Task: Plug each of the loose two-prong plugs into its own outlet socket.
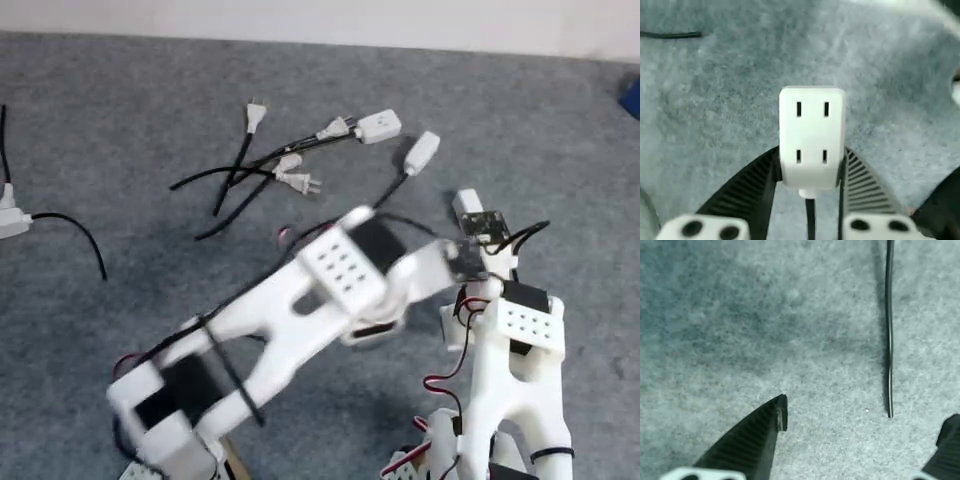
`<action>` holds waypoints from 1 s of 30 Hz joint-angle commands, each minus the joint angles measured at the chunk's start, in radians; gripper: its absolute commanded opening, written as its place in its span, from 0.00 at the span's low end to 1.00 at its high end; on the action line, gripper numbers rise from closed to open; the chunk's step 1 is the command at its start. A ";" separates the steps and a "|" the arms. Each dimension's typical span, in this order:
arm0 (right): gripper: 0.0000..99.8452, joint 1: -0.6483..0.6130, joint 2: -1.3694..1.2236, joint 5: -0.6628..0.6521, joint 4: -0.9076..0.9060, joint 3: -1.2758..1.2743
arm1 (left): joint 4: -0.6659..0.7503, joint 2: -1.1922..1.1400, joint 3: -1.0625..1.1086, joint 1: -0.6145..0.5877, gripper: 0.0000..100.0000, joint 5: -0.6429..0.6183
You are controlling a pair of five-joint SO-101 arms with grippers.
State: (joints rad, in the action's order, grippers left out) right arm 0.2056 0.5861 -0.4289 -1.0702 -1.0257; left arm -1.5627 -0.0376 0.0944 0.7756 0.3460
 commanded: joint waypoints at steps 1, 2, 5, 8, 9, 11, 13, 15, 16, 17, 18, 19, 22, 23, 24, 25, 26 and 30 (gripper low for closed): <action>0.44 -0.001 0.024 -0.015 -0.019 0.004 | 0.250 0.150 0.344 -0.016 0.00 0.091; 0.44 -0.001 0.024 -0.015 -0.019 0.004 | 0.318 0.166 0.414 -0.033 0.00 0.115; 0.44 -0.004 0.024 -0.015 -0.027 0.004 | 0.457 0.194 0.549 -0.065 0.00 0.178; 0.44 -0.007 0.025 -0.015 -0.039 0.004 | 0.543 0.194 0.622 -0.074 0.00 0.244; 0.44 -0.007 0.028 -0.015 -0.039 0.004 | 0.557 0.194 0.638 -0.073 0.00 0.258; 0.44 -0.007 0.028 -0.015 -0.039 0.004 | 0.574 0.194 0.661 -0.071 0.00 0.288; 0.44 -0.005 0.028 -0.015 -0.039 -0.004 | 0.578 0.194 0.676 -0.074 0.00 0.308; 0.44 -0.007 0.033 -0.015 -0.038 -0.016 | 0.591 0.200 0.690 -0.076 0.00 0.313; 0.44 -0.008 0.033 -0.015 -0.036 -0.018 | 0.598 0.202 0.693 -0.076 0.00 0.313; 0.44 -0.008 0.033 -0.015 -0.036 -0.018 | 0.600 0.202 0.693 -0.076 0.00 0.313; 0.44 -0.008 0.033 -0.015 -0.036 -0.018 | 0.600 0.202 0.691 -0.077 0.00 0.313; 0.44 -0.008 0.033 -0.015 -0.036 -0.018 | 0.600 0.202 0.690 -0.077 0.00 0.313; 0.44 -0.007 0.033 -0.015 -0.036 -0.018 | 0.600 0.202 0.688 -0.077 0.01 0.313; 0.44 -0.005 0.033 -0.015 -0.036 -0.018 | 0.600 0.203 0.688 -0.082 0.01 0.313; 0.44 -0.002 0.033 -0.015 -0.036 -0.018 | 0.598 0.203 0.687 -0.093 0.03 0.313; 0.44 -0.001 0.033 -0.014 -0.038 -0.015 | 0.595 0.203 0.676 -0.104 0.07 0.310; 0.44 0.007 0.033 -0.014 -0.038 -0.010 | 0.594 0.203 0.665 -0.120 0.11 0.308; 0.44 0.113 0.035 -0.012 -0.038 0.039 | 0.594 0.203 0.616 -0.216 0.20 0.307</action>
State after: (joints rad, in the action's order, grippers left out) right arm 0.2409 0.5923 -0.4350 -1.0994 -1.0426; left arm -0.9735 0.1419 0.7618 0.6268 0.6498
